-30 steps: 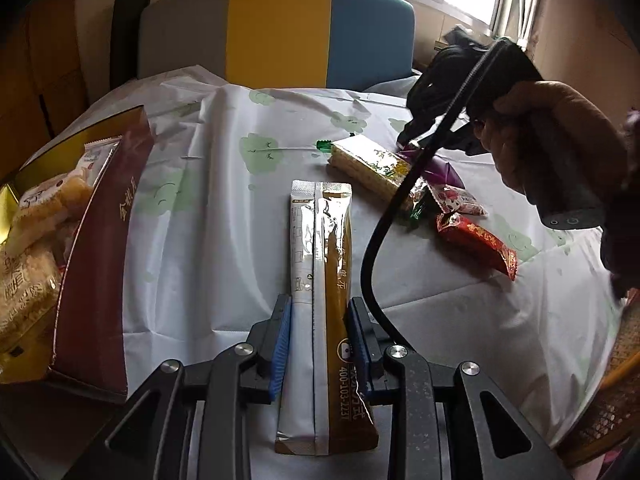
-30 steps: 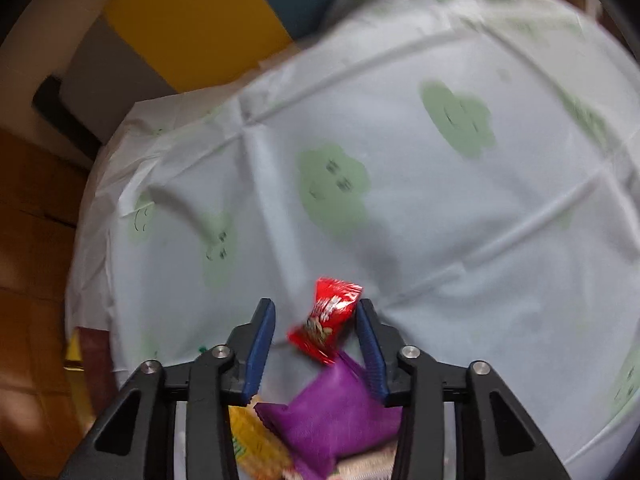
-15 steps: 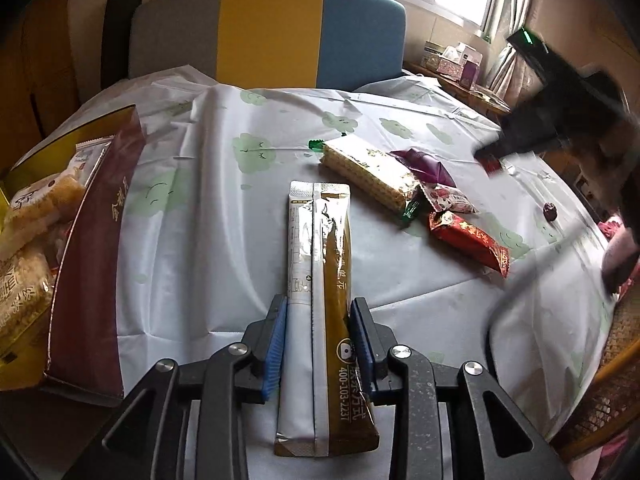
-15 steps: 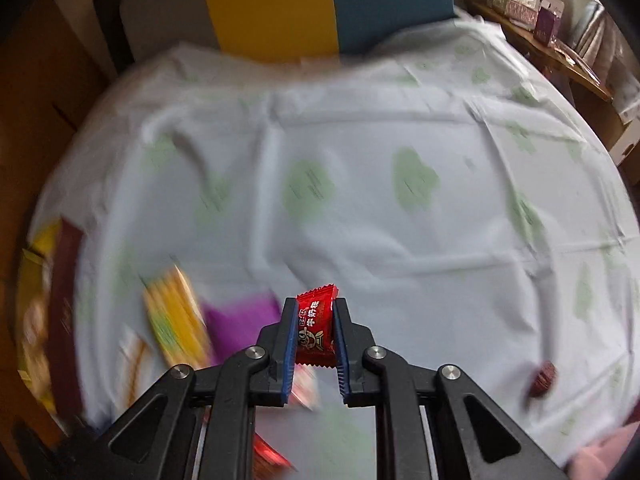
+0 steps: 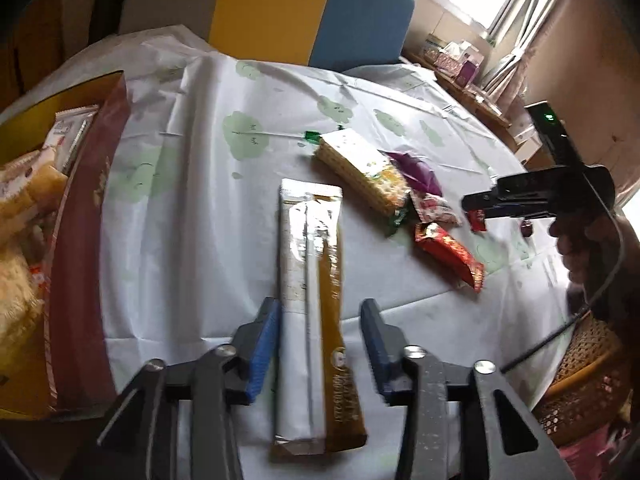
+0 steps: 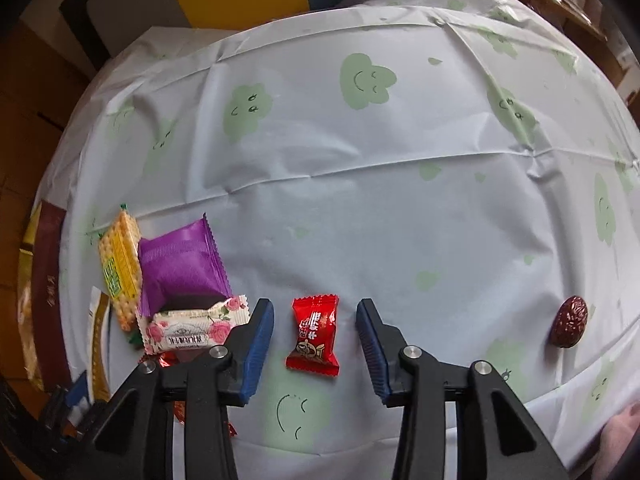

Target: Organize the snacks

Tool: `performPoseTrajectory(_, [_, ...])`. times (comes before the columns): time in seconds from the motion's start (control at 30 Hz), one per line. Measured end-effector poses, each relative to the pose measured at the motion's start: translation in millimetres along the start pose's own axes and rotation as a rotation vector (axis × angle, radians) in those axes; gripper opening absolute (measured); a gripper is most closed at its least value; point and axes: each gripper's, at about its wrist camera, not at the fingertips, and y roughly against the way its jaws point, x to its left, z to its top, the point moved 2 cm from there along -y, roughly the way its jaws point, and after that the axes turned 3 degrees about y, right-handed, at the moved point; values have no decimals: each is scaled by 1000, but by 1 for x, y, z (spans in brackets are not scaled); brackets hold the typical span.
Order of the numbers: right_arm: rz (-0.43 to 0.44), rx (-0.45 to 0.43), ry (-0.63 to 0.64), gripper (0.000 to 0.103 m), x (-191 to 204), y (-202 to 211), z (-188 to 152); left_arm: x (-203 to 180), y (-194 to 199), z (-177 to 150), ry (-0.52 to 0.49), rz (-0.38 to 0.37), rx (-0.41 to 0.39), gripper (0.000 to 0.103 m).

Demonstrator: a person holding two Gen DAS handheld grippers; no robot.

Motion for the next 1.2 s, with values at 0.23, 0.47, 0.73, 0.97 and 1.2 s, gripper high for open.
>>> performPoseTrajectory(0.23, [-118,18,102,21,16,-4,-6,-15,-10,7,-122,97,6,37])
performPoseTrajectory(0.47, [-124,25,121,21,22,-10,-15,-18,-14,8,-149,173,-45,21])
performPoseTrajectory(0.73, [-190,3,217,21,23,-11,-16,-5,37,6,-40,94,-143,20])
performPoseTrajectory(0.97, [-190,-2,214,21,21,-12,-15,45,107,28,117,111,-272,21])
performPoseTrajectory(1.2, [-204,-6,237,21,17,-11,-11,146,147,42,310,312,-306,23])
